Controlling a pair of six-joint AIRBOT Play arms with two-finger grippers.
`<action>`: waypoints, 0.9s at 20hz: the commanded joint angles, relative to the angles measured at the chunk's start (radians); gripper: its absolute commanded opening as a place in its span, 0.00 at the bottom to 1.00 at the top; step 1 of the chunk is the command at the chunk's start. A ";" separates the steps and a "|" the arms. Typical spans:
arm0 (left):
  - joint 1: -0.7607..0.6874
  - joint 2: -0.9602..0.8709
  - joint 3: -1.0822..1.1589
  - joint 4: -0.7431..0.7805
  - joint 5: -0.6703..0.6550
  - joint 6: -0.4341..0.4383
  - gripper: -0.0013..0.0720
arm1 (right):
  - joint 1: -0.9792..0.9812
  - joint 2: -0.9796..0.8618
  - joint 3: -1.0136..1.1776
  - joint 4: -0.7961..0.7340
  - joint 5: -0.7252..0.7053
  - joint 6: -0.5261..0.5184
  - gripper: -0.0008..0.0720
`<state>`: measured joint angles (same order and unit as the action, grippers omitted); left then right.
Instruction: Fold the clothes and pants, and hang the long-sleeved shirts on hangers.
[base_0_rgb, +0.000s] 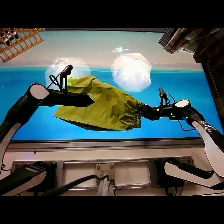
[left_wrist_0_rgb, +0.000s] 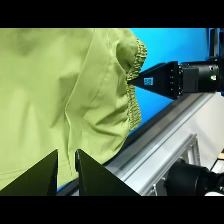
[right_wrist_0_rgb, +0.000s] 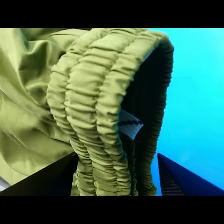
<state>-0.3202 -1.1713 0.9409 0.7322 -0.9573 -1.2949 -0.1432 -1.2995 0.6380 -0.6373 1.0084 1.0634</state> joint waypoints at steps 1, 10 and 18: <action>-0.004 -0.009 0.004 0.001 -0.001 0.001 0.16 | 0.000 -0.014 -0.001 -0.004 0.000 -0.003 0.82; -0.004 -0.009 0.004 0.001 -0.001 0.000 0.16 | 0.001 -0.036 -0.003 0.037 0.001 -0.003 0.79; -0.004 -0.008 0.004 0.001 -0.005 0.001 0.16 | 0.001 -0.115 -0.003 0.118 0.020 -0.004 0.65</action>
<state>-0.3237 -1.1797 0.9440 0.7330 -0.9619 -1.2945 -0.1432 -1.3907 0.6357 -0.5438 1.0313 1.0599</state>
